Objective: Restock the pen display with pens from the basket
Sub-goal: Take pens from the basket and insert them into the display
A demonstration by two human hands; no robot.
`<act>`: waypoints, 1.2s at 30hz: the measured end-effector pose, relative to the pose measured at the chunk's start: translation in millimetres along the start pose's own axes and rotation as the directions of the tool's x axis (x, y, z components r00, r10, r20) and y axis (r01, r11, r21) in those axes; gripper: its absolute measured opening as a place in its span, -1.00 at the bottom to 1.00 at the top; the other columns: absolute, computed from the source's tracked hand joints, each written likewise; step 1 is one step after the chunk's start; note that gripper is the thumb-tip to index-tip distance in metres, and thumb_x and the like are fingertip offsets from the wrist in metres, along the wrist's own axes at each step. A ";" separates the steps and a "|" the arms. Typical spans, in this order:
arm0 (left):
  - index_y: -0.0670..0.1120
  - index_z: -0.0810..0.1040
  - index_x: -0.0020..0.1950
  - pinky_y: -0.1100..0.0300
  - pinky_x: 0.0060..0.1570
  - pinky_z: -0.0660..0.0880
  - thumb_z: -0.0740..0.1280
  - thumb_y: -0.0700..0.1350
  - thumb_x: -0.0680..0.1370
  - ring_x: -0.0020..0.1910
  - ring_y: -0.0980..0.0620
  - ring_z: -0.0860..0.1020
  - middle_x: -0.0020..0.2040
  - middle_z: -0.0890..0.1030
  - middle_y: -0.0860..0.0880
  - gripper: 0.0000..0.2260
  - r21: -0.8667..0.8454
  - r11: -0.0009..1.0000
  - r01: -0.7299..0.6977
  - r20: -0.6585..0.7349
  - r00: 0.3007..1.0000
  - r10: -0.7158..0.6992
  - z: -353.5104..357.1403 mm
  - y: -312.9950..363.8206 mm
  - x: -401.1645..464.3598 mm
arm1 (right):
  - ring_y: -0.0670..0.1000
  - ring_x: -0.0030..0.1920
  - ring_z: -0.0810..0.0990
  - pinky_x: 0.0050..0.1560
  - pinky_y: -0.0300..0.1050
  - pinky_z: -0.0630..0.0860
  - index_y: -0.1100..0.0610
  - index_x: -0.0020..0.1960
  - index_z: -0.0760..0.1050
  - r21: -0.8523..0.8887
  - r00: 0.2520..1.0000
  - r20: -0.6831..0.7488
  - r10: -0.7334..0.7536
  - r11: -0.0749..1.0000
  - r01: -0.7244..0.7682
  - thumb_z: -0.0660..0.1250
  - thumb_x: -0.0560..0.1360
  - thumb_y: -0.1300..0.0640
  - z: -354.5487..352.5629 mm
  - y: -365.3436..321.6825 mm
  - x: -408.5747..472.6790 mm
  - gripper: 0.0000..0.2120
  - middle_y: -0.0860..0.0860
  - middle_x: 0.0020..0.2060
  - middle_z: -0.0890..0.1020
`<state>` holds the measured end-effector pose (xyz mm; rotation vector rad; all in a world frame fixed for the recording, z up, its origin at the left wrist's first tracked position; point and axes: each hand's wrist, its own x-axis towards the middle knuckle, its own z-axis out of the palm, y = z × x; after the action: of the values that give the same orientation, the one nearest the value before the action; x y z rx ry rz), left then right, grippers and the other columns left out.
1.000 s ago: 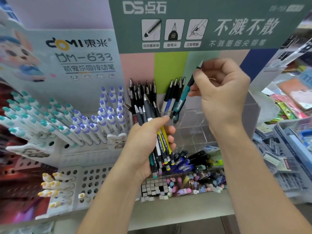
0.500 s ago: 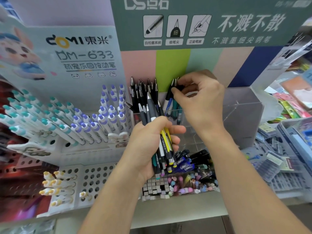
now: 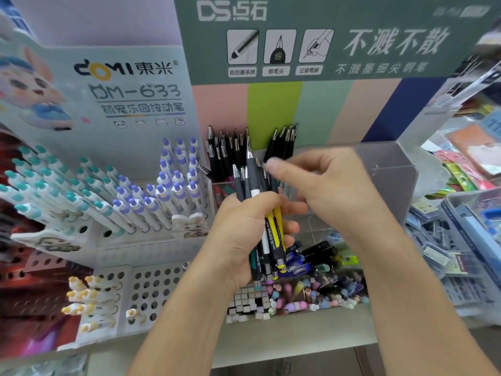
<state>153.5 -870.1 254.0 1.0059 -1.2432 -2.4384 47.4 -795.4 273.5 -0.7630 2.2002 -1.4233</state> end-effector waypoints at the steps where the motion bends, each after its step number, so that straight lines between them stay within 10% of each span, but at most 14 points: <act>1: -0.25 0.57 0.06 0.20 -0.47 0.51 0.31 -0.28 0.58 -0.44 -0.02 0.54 -0.23 0.70 -0.18 -0.90 0.004 1.000 -0.006 0.017 1.000 0.006 0.5 0.4 0.0 | -0.14 -0.41 0.61 -0.32 -0.27 0.55 0.11 -0.18 0.71 0.058 0.991 0.122 0.055 0.996 -0.063 0.53 0.47 0.00 -0.3 -0.9 -3.9 -0.83 -0.06 -0.38 0.69; 8: -0.28 0.65 0.02 0.18 -0.41 0.61 0.33 -0.19 0.59 -0.36 -0.02 0.66 -0.17 0.71 -0.21 -0.83 -0.056 0.998 0.010 0.049 0.999 -0.007 2.5 1.8 -2.8 | -0.06 -0.53 0.56 -0.46 -0.28 0.50 0.28 -0.06 0.65 0.406 0.949 0.218 0.229 0.863 -0.302 0.47 0.48 0.22 -3.5 1.6 -0.5 -0.89 -0.01 -0.49 0.58; 15: -0.27 0.56 0.11 0.15 -0.39 0.61 0.35 -0.17 0.60 -0.31 -0.06 0.68 -0.18 0.71 -0.18 -0.82 -0.190 0.982 -0.010 -0.118 0.993 -0.013 -5.4 -4.9 -1.6 | -0.07 -0.39 0.50 -0.43 -0.28 0.45 0.16 -0.10 0.64 0.602 0.988 -0.154 0.014 0.794 0.083 0.43 0.54 0.21 -15.6 -2.7 9.9 -0.95 0.00 -0.34 0.61; 20: -0.11 0.45 -0.11 0.23 -0.52 0.40 0.35 -0.18 0.59 -0.51 0.06 0.40 -0.41 0.45 -0.02 -0.88 -0.149 0.989 0.016 -0.077 0.997 -0.028 -9.6 -8.6 -1.7 | -0.03 -0.28 0.67 -0.24 -0.16 0.62 0.05 -0.07 0.65 0.217 0.903 -0.331 -0.273 0.910 0.354 0.46 0.52 0.26 -10.8 3.0 25.2 -0.88 -0.04 -0.29 0.70; 36: -0.12 0.50 -0.20 0.20 -0.48 0.43 0.50 -0.15 0.49 -0.51 0.02 0.41 -0.43 0.44 -0.04 -0.81 -0.007 0.997 -0.076 -0.020 0.997 0.076 -13.1 -11.6 1.0 | -0.16 -0.38 0.56 -0.33 -0.25 0.48 0.11 -0.24 0.58 -0.188 0.885 -0.345 -0.312 0.947 0.260 0.61 0.37 0.08 18.7 15.8 32.3 -0.78 -0.10 -0.38 0.62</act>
<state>162.7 -871.6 239.2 0.9602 -1.2418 -2.3689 30.4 -823.8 250.2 -0.9674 2.5781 -1.6898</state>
